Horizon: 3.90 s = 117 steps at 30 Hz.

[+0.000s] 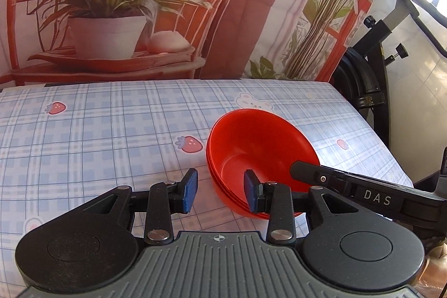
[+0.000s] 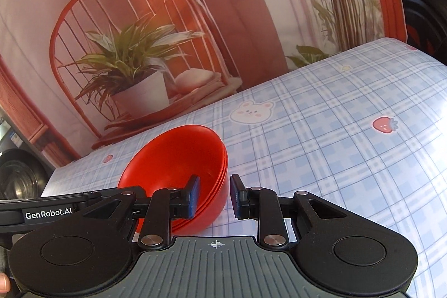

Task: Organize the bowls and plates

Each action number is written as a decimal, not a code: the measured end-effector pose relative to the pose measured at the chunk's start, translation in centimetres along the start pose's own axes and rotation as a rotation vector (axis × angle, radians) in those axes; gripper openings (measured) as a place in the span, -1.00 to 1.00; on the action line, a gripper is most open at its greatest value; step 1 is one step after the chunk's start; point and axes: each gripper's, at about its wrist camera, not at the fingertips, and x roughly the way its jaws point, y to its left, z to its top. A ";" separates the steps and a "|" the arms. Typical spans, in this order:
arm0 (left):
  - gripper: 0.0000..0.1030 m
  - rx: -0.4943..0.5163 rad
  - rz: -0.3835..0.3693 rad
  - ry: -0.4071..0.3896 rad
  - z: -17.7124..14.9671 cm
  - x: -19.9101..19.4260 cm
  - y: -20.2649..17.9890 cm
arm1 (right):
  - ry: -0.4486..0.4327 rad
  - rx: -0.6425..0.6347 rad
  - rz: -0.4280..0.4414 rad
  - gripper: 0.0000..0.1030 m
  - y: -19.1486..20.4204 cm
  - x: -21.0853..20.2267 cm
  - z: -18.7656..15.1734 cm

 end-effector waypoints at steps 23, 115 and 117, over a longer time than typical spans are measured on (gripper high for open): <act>-0.48 0.047 0.033 -0.068 -0.3 -6.7 -2.2 | -0.057 -0.009 0.025 -0.66 3.8 -5.6 -0.6; -0.25 -0.003 0.131 -0.024 -13.7 -17.5 -1.6 | 0.055 -0.208 0.059 -0.56 10.3 -15.1 -12.1; -0.24 0.012 0.145 -0.036 -13.6 -17.8 -1.9 | 0.042 -0.219 0.048 -0.56 10.3 -15.4 -11.8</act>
